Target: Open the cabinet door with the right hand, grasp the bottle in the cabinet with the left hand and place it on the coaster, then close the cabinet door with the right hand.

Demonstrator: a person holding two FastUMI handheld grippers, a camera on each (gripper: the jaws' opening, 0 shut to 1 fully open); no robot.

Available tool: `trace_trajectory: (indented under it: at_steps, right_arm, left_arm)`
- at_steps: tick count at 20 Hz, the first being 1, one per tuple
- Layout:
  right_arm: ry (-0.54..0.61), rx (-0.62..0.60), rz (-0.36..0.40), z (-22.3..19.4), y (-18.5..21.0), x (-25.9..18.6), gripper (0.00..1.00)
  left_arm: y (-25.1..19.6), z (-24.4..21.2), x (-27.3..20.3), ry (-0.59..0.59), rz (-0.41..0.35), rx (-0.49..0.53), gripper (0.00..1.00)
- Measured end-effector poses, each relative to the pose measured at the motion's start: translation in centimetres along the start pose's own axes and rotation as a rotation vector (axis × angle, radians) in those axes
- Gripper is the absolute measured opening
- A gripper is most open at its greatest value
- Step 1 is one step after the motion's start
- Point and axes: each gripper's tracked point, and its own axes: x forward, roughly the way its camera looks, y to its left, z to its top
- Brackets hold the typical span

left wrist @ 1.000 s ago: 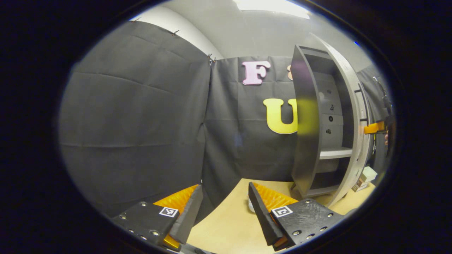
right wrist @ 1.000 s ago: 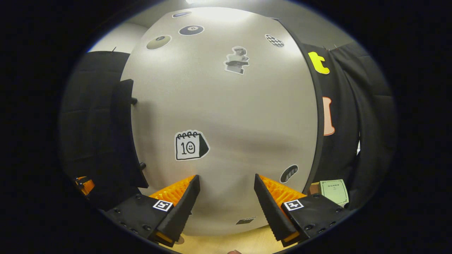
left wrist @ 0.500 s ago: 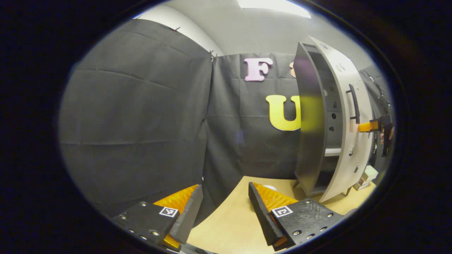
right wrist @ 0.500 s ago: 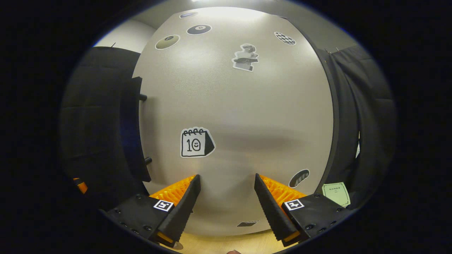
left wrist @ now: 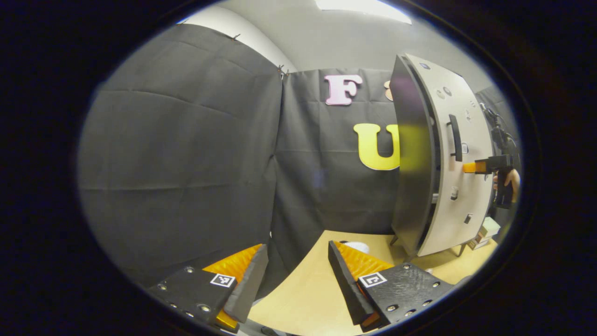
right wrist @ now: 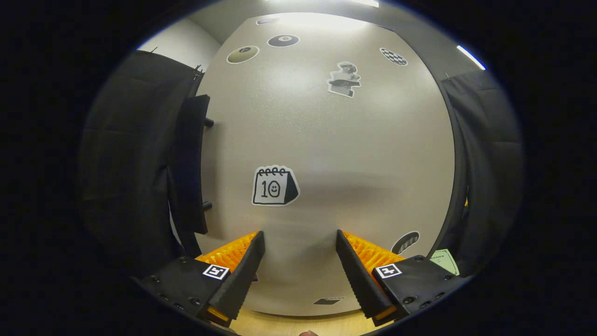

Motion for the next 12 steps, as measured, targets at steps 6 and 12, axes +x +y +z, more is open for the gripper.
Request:
trace_trajectory:
  at_steps: [6,12]
  right_arm:
    - [-0.034,-0.008,-0.014,0.5,-0.4,-0.7,0.98]
    - [-0.108,0.049,0.053,2.5,-2.5,-5.4,0.98]
  left_arm:
    - [-0.1,0.3,-0.3,-0.008,-0.017,0.006,0.81]
    - [-5.9,4.0,-2.3,-0.055,-0.089,0.030,0.79]
